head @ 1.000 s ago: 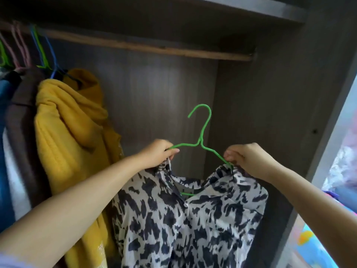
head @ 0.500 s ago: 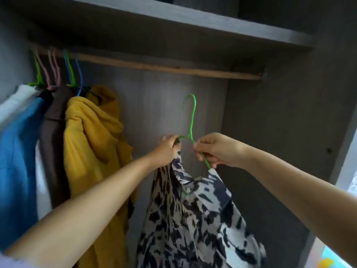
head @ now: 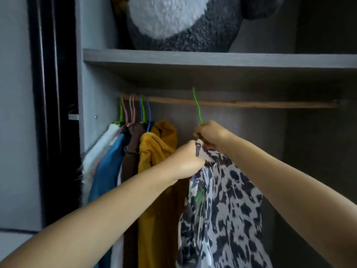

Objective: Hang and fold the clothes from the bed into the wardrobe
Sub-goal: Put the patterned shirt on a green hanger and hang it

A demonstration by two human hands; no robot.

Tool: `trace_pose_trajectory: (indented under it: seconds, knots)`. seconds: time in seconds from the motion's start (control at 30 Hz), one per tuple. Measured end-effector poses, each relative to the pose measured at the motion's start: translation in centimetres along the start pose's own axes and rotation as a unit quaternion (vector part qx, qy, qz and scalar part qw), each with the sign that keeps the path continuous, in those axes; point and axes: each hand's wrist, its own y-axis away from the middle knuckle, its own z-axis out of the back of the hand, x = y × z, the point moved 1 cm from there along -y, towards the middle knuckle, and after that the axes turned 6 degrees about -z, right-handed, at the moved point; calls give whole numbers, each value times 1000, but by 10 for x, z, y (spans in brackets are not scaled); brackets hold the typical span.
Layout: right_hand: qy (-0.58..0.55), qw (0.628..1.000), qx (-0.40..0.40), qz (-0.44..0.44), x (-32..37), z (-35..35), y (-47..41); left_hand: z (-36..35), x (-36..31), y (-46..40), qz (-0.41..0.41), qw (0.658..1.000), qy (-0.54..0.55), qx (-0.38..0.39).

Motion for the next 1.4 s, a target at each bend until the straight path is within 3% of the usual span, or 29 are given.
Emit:
trace_pose_trajectory:
  seconds: [0.1, 0.17, 0.2, 0.27, 0.33, 0.5, 0.63, 0.7, 0.77, 0.93, 1.0, 1.1, 1.17, 1.27, 1.4]
  knots:
    - [144, 989, 9, 30, 19, -20, -21, 14, -2, -17, 6, 990, -143, 3]
    - [299, 951, -8, 74, 28, -29, -28, 25, -2, -27, 25, 982, -186, -4]
    - [282, 957, -2, 64, 30, -32, -35, 31, -2, -31, 38, 978, -206, -10]
    - [119, 993, 9, 16, 32, -38, -53, 40, 2, -37, 61, 967, -246, -27]
    - [95, 995, 19, 16, 35, -47, -66, 44, 10, -42, 84, 957, -275, -37]
    - [187, 976, 100, 52, 28, -84, -85, 50, 43, -36, 141, 896, -420, 15]
    - [229, 962, 112, 94, 27, -121, -99, 56, 78, -25, 160, 870, -467, 21]
    - [372, 912, 99, 139, 33, -130, -96, 61, 87, -23, 160, 861, -482, 15]
    - [448, 877, 91, 145, 33, -133, -105, 62, 91, -23, 154, 857, -491, 10]
    - [305, 932, 106, 162, 3, -116, -105, 46, 95, -16, 123, 844, -522, 4]
    - [284, 938, 37, 194, -20, -94, -94, 39, 94, -10, 81, 825, -559, -16]
    - [304, 923, -84, 220, -70, -59, -70, 16, 91, -1, -45, 790, -610, -41]
    - [348, 906, -117, 211, -107, -34, -49, -9, 87, 3, -115, 798, -591, -38]
    - [469, 853, -152, 171, -162, 4, -11, -50, 78, 5, -163, 840, -517, -23]
    - [545, 820, -145, 92, -226, 53, 57, -114, 68, 13, -219, 881, -419, 27]
